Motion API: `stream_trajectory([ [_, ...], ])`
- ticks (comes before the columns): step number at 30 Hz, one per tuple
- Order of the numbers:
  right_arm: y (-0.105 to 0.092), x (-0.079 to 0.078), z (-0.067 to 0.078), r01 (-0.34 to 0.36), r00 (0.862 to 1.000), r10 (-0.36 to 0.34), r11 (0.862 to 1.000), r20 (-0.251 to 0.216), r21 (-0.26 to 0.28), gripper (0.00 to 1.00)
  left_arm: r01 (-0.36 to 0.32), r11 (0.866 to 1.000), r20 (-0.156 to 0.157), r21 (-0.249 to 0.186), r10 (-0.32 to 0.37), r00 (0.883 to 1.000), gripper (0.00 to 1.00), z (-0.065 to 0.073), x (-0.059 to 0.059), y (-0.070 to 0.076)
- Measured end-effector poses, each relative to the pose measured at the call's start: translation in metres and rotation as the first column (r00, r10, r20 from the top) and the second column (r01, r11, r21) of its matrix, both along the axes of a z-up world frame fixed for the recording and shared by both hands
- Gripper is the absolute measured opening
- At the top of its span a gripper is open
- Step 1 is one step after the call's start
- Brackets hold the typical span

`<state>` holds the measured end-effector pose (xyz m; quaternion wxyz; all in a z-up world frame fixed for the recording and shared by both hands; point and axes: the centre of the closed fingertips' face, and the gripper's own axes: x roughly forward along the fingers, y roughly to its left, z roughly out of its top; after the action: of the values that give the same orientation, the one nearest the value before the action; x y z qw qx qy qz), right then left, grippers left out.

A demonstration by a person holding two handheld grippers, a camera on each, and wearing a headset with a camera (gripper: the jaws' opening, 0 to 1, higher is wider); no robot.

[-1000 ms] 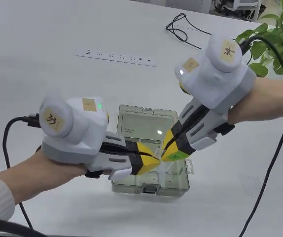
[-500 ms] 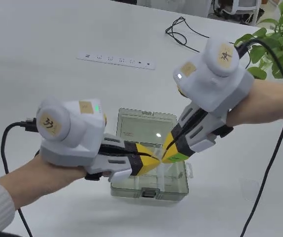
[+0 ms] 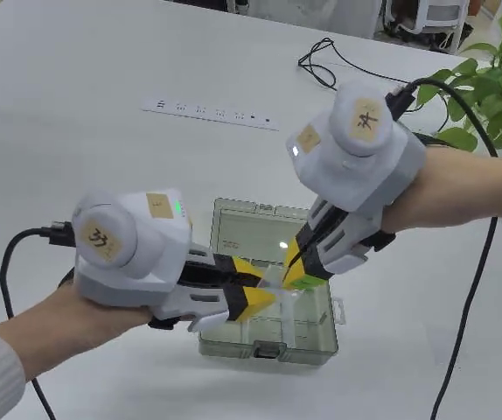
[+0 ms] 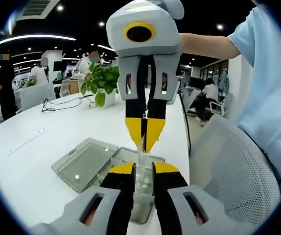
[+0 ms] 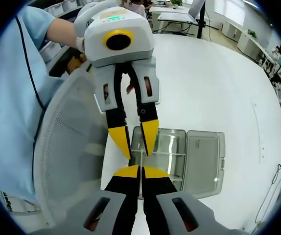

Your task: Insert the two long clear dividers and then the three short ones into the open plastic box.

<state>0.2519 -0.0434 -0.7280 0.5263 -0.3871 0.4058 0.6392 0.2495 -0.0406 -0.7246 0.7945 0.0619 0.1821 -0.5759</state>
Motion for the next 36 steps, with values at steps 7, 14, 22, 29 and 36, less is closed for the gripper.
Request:
stream_trajectory([
  [7, -0.006, 0.013, -0.01, 0.044, 0.999, -0.043, 0.999, 0.026, -0.031, 0.02, -0.058, 0.998, 0.02, 0.02, 0.057, 0.998, 0.33, -0.008, 0.006, 0.017],
  [14, -0.007, 0.017, -0.019, 0.066, 0.998, -0.066, 0.997, 0.021, -0.035, 0.02, -0.103, 0.994, 0.025, 0.034, 0.103, 0.994, 0.49, -0.012, 0.012, 0.032],
  [22, -0.007, 0.018, -0.029, 0.083, 0.997, -0.083, 0.996, 0.004, -0.031, 0.02, -0.162, 0.985, 0.027, 0.065, 0.161, 0.987, 0.79, -0.022, 0.015, 0.049],
  [29, -0.008, 0.017, -0.035, 0.094, 0.996, -0.094, 0.995, -0.006, -0.034, 0.02, -0.208, 0.974, 0.019, 0.091, 0.207, 0.978, 1.0, -0.031, 0.017, 0.058],
  [36, -0.008, 0.018, -0.039, 0.097, 0.995, -0.097, 0.995, -0.007, -0.031, 0.02, -0.21, 0.973, 0.007, 0.098, 0.21, 0.978, 0.99, -0.035, 0.015, 0.06],
])
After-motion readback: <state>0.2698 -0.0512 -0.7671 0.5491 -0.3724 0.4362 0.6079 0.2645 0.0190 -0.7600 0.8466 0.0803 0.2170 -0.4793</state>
